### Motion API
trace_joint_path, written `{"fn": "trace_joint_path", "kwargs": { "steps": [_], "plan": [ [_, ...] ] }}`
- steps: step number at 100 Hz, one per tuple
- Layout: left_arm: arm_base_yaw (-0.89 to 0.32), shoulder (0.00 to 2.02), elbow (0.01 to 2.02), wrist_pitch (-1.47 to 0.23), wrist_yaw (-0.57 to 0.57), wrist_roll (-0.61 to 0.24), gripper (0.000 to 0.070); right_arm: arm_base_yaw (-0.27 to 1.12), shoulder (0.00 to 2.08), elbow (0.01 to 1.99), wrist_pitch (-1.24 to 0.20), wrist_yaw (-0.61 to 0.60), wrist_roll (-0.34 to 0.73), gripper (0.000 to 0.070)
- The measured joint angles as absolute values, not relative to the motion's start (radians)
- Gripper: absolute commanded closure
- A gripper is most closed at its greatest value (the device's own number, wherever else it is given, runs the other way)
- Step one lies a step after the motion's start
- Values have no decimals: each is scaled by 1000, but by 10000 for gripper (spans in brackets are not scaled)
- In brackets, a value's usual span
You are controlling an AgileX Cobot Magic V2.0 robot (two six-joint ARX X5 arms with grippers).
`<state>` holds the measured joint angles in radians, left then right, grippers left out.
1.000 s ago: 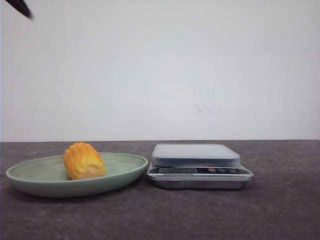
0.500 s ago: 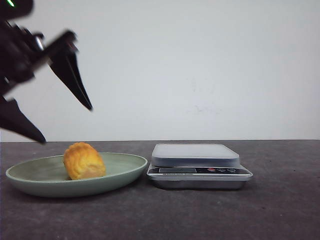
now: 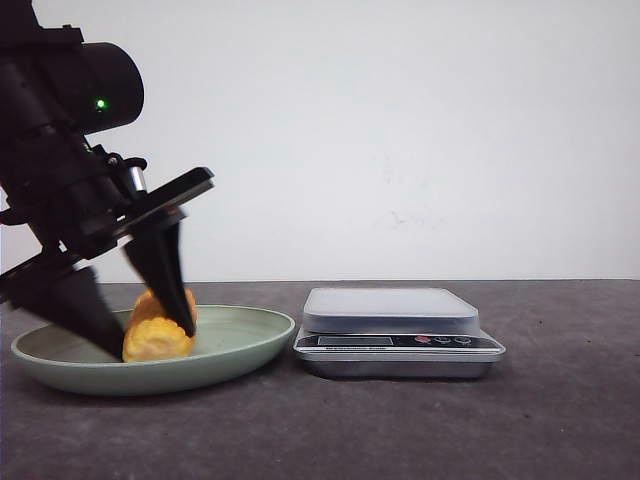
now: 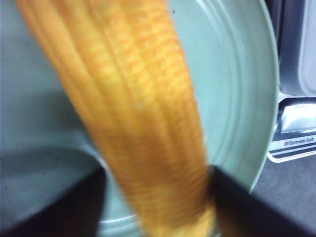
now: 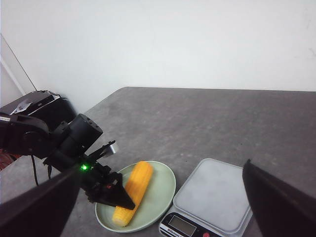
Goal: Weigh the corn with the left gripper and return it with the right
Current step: 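Lower the left gripper onto the yellow corn cob on the plate, then close the left gripper on the corn and lift it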
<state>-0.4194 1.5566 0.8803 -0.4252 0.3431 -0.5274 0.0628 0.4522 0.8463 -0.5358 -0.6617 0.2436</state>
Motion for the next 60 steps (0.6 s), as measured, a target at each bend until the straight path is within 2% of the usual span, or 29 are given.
{"fn": "trace_joint_path", "kwargs": {
  "steps": [22, 39, 60],
  "plan": [
    [-419, 1557, 906, -441, 354, -508, 690, 63, 452, 846, -560, -662, 244, 38],
    [-432, 1506, 983, -418, 471, -504, 690, 63, 452, 846, -566, -661, 244, 39],
    [-501, 1411, 1129, -276, 531, -474, 690, 63, 452, 846, -569, -661, 244, 39]
  ]
}}
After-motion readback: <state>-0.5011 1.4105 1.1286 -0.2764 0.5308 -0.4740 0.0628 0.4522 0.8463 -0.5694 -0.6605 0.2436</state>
